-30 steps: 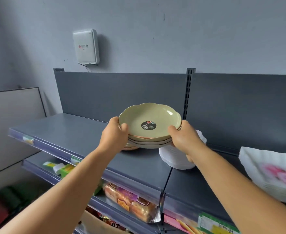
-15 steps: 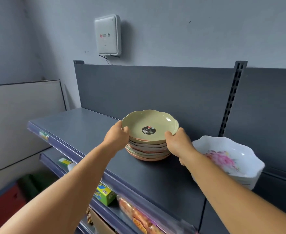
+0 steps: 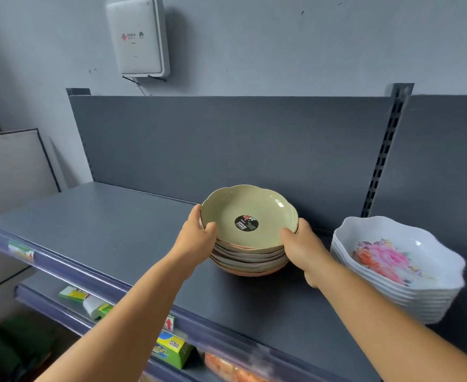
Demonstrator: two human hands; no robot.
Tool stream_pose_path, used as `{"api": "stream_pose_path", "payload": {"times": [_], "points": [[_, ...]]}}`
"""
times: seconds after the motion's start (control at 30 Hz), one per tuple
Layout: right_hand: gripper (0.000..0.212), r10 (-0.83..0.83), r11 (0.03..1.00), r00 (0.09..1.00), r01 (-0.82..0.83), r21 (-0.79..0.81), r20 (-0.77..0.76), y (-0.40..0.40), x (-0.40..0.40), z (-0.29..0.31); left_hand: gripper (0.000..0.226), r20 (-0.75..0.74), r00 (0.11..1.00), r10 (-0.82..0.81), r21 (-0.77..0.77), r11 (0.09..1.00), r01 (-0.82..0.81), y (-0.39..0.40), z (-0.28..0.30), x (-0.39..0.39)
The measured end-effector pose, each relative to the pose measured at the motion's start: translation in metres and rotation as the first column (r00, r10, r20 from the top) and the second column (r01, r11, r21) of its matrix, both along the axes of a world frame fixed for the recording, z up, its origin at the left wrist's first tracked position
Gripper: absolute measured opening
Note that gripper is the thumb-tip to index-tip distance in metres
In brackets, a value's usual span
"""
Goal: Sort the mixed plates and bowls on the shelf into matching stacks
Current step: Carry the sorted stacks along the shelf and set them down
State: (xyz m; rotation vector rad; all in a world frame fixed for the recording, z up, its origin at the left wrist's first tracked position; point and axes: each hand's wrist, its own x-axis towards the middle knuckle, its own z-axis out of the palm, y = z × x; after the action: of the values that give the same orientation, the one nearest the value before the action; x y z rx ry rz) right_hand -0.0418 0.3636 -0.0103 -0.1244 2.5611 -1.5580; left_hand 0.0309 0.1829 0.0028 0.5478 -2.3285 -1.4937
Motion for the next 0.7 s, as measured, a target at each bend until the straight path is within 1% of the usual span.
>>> {"api": "stream_pose_path", "payload": {"times": [0.1,0.17,0.27,0.37,0.43,0.47,0.5,0.53,0.57,0.6,0.67,0.7], "points": [[0.053,-0.036,0.984,0.996,0.049,-0.17,0.078,-0.006,-0.001,0.002,0.046,-0.004,0.996,-0.089,0.023,0.996,0.089,-0.01,0.006,-0.005],[0.051,-0.053,0.978,0.996,0.067,-0.197,0.073,-0.008,-0.002,0.001,0.046,0.006,0.992,-0.124,0.006,0.992,0.124,-0.018,0.005,-0.008],[0.049,-0.084,0.984,0.996,0.086,-0.155,0.019,-0.007,0.001,0.0,0.035,0.048,0.99,-0.135,-0.067,0.988,0.138,-0.025,0.004,-0.01],[0.045,-0.099,0.995,0.994,0.097,-0.029,-0.043,-0.007,0.005,0.002,0.028,0.089,0.984,-0.157,-0.143,0.975,0.169,-0.027,0.003,-0.012],[0.046,-0.085,0.996,0.995,0.087,0.023,-0.058,-0.006,0.004,0.0,0.024,0.116,0.979,-0.168,-0.145,0.972,0.184,-0.027,0.003,-0.012],[0.047,-0.065,0.997,0.997,0.066,0.027,-0.051,-0.006,0.003,-0.001,0.03,0.129,0.976,-0.174,-0.13,0.973,0.19,-0.028,0.002,-0.014],[0.048,-0.045,0.999,0.999,0.046,0.017,-0.023,-0.005,0.003,0.0,0.044,0.14,0.975,-0.175,-0.101,0.977,0.19,-0.029,0.001,-0.016],[0.048,-0.039,0.999,0.999,0.039,-0.02,0.009,-0.004,0.0,0.0,0.054,0.155,0.973,-0.173,-0.057,0.981,0.183,-0.03,-0.001,-0.018],[0.047,-0.051,0.995,0.997,0.056,-0.087,0.057,-0.003,-0.001,0.0,0.058,0.156,0.973,-0.168,-0.018,0.985,0.172,-0.03,-0.002,-0.018],[0.046,-0.071,0.981,0.991,0.091,-0.174,0.116,-0.002,-0.003,0.0,0.055,0.144,0.976,-0.164,0.022,0.986,0.163,-0.029,-0.004,-0.018],[0.044,-0.081,0.935,0.968,0.156,-0.32,0.236,-0.002,-0.003,-0.001,0.038,0.12,0.979,-0.164,0.105,0.983,0.152,-0.024,-0.004,-0.015],[0.042,-0.07,0.915,0.957,0.173,-0.364,0.28,-0.002,-0.002,-0.001,0.032,0.113,0.98,-0.164,0.143,0.979,0.147,-0.022,-0.004,-0.013]]}}
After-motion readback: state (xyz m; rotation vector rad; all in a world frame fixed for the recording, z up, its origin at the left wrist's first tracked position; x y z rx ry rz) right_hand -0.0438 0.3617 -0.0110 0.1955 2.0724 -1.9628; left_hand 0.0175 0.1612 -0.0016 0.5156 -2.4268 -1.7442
